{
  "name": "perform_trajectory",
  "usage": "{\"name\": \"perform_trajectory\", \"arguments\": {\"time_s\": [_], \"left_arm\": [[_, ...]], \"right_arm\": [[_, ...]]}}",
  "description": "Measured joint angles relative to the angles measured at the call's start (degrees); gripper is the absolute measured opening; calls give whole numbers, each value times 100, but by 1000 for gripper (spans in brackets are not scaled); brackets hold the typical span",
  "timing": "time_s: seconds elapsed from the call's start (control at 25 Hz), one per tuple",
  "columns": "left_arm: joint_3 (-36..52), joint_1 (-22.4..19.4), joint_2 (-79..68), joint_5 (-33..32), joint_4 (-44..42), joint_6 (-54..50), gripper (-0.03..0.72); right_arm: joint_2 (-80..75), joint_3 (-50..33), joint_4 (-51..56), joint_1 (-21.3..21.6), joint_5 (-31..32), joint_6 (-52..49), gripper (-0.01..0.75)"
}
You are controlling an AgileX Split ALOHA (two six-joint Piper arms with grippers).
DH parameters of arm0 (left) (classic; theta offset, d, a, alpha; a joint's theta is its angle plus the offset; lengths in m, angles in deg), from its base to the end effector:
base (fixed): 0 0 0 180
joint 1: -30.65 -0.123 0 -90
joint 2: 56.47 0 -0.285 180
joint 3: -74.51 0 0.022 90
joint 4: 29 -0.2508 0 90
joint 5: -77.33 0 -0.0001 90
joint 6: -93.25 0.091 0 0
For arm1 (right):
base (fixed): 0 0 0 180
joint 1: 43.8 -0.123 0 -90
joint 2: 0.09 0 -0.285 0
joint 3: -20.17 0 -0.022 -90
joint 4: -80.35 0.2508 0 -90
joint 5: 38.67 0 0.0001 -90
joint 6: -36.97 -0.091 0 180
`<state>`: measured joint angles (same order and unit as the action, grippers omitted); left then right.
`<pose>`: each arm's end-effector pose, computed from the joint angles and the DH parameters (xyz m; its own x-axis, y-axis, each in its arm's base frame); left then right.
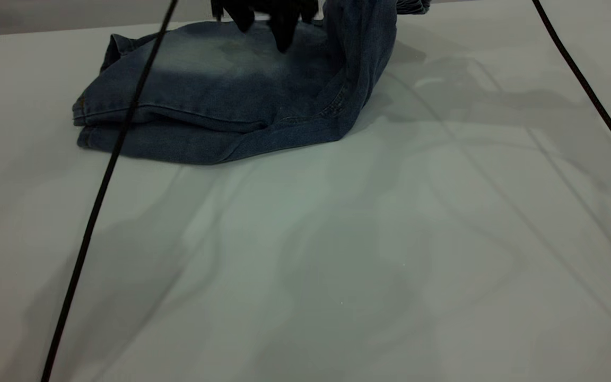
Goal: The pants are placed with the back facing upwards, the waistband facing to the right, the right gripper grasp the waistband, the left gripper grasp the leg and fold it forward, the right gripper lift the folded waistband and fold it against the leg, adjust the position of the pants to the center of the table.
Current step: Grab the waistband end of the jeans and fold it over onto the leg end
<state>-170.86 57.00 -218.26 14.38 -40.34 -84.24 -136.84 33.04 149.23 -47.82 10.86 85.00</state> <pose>0.5040 -0.2319 0.1223 -0.7774 0.5327 -0.3346 0.4894 0.8463 0.2103 0.4574 0.0969 0.1431 -0.9036 0.0738 -0.4220 -0.2667 0.6741 0.6888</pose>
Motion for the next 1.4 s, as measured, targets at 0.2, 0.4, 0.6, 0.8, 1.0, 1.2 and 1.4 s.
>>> {"name": "perform_trajectory", "arguments": {"time_s": [0.2,0.4,0.6,0.8,1.0,1.2,1.4], "left_arm": [[-702,-242,6,-688,120,-15,515],[-783,-627,172,-711,282,-150,515],[-743,-859,223,-707,913,-150,515],[-234,-853,236,-694,1051,-150,515],[407,-858,317,-694,997,-145,515],[1054,-858,579,-688,978,-68,515],[1511,-858,705,-688,718,-62,515]], "right_arm": [[0,0,29,0,-40,0,78],[0,0,45,0,-100,-64,78],[0,0,48,0,-116,-108,78],[0,0,42,0,-110,-108,78],[0,0,42,0,-110,-108,78],[0,0,37,0,-87,-108,78],[0,0,37,0,5,-108,78]]}}
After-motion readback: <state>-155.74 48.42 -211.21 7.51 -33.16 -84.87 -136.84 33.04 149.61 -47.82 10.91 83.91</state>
